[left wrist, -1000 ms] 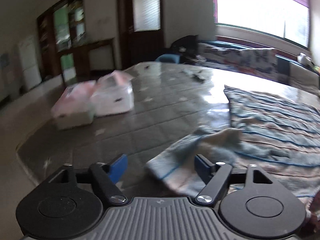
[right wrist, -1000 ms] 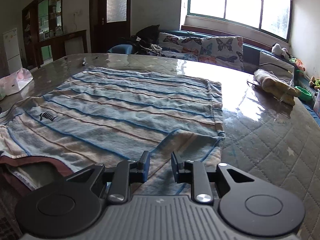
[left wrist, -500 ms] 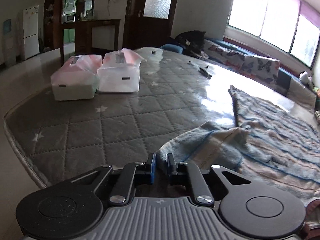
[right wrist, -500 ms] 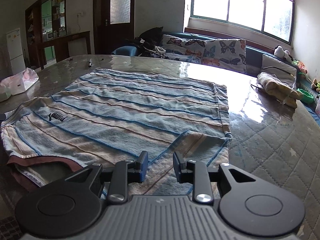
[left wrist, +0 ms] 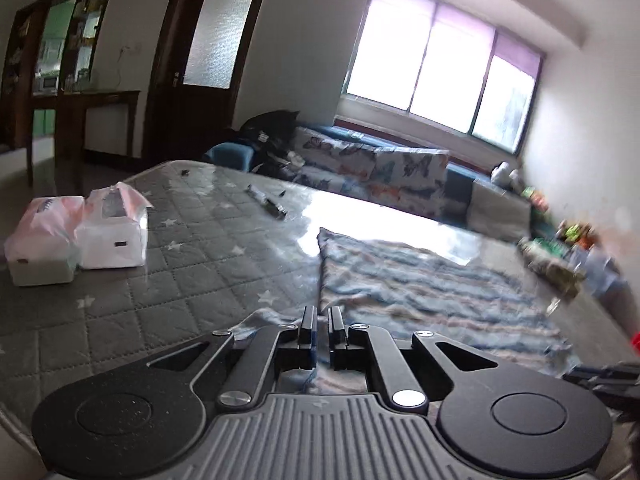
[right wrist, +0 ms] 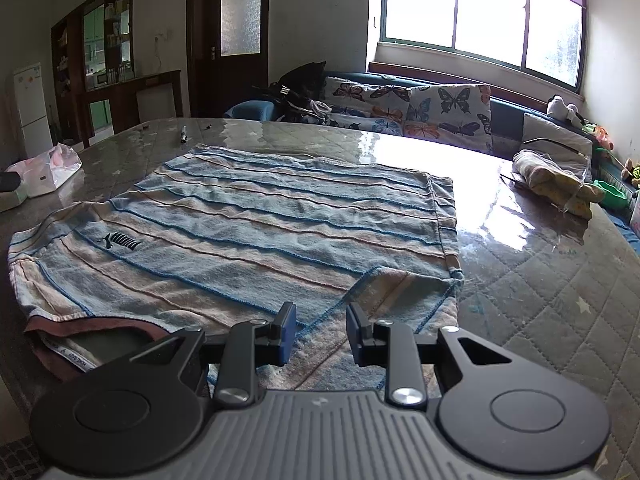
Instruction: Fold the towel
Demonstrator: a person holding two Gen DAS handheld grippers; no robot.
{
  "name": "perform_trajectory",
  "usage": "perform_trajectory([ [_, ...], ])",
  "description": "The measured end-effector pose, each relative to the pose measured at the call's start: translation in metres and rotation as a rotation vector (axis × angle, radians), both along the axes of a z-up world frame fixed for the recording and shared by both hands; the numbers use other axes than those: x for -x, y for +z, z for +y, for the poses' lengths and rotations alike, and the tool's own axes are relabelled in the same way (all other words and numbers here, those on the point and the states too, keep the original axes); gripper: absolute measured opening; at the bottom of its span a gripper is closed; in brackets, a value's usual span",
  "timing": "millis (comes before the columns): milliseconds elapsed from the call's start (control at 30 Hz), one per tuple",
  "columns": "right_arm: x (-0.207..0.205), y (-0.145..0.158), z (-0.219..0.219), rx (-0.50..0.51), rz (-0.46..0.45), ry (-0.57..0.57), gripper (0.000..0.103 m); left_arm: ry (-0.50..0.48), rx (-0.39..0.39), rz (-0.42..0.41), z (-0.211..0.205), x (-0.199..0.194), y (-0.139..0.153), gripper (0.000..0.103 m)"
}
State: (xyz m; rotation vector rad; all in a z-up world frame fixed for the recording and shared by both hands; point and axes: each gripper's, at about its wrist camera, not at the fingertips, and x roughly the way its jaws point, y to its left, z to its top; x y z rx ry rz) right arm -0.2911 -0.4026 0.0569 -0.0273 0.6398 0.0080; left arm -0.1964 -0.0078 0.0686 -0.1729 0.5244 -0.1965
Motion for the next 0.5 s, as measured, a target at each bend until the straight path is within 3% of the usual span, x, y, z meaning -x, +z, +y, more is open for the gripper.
perform_trajectory([
  [167, 0.001, -0.001, -0.001, -0.001, 0.0, 0.001, 0.027, 0.147, -0.053, 0.066, 0.013, -0.003, -0.02, 0.009],
  [233, 0.001, -0.002, -0.001, -0.003, 0.003, 0.003, 0.028, 0.216, -0.067, 0.089, 0.022, -0.004, -0.029, 0.016],
  [300, 0.001, -0.002, 0.0, -0.005, 0.004, 0.005, 0.028, 0.279, -0.081, 0.104, 0.03, -0.005, -0.035, 0.038],
  [333, 0.001, -0.003, 0.0, -0.006, 0.005, 0.006, 0.028, 0.303, -0.084, 0.112, 0.033, -0.006, -0.038, 0.044],
  [500, 0.0, -0.003, 0.003, -0.005, 0.008, 0.009, 0.028, 0.344, -0.081, 0.135, 0.045, -0.007, -0.046, 0.048],
])
